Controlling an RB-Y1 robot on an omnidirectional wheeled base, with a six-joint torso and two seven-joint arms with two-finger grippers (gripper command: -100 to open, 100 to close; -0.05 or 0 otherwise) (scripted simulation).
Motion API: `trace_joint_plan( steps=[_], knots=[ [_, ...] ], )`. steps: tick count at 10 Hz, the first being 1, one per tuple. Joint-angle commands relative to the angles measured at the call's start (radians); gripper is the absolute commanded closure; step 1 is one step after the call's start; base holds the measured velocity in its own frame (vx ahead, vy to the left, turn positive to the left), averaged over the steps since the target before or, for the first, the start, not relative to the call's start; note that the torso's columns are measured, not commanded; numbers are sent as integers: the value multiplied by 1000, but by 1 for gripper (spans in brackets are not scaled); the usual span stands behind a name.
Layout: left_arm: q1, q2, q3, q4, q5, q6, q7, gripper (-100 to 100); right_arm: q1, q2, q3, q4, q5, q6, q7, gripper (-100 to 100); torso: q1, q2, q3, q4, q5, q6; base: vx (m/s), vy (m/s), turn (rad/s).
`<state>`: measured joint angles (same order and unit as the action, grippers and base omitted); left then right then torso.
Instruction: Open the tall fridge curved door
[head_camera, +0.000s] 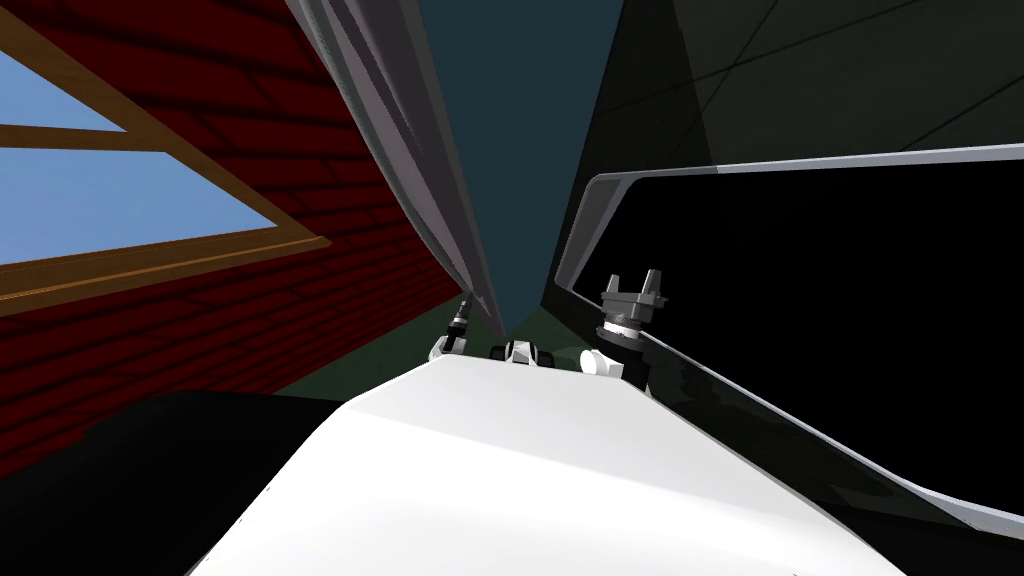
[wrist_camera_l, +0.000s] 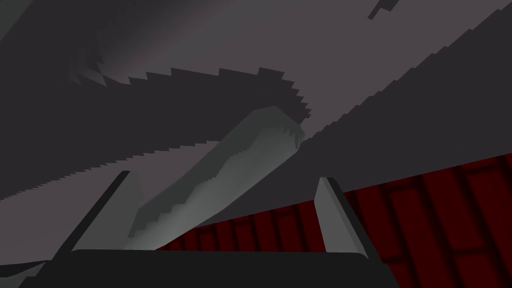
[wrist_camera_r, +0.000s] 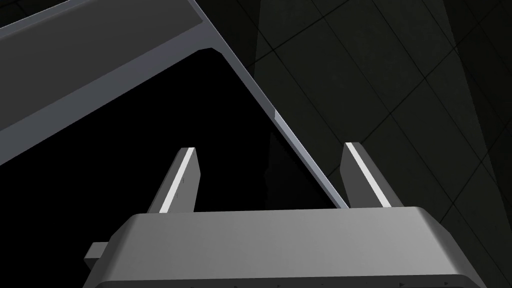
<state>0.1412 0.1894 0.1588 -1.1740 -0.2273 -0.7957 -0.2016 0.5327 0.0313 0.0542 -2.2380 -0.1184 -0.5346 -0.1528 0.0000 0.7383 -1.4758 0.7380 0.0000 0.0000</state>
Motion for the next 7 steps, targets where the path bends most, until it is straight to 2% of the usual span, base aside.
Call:
trace_joint_plan(
  steps=[1, 7],
  knots=[
    [-13, 30, 3, -23, -9, 55, 14, -100, 0, 0, 0, 0, 0, 0, 0, 0, 1, 0, 0, 0, 0, 0, -35, -36, -7],
    [-35, 97, 10, -70, -27, 162, 41, -100, 0, 0, 0, 0, 0, 0, 0, 0, 0, 0, 0, 0, 0, 0, -28, -38, -6]
  ],
)
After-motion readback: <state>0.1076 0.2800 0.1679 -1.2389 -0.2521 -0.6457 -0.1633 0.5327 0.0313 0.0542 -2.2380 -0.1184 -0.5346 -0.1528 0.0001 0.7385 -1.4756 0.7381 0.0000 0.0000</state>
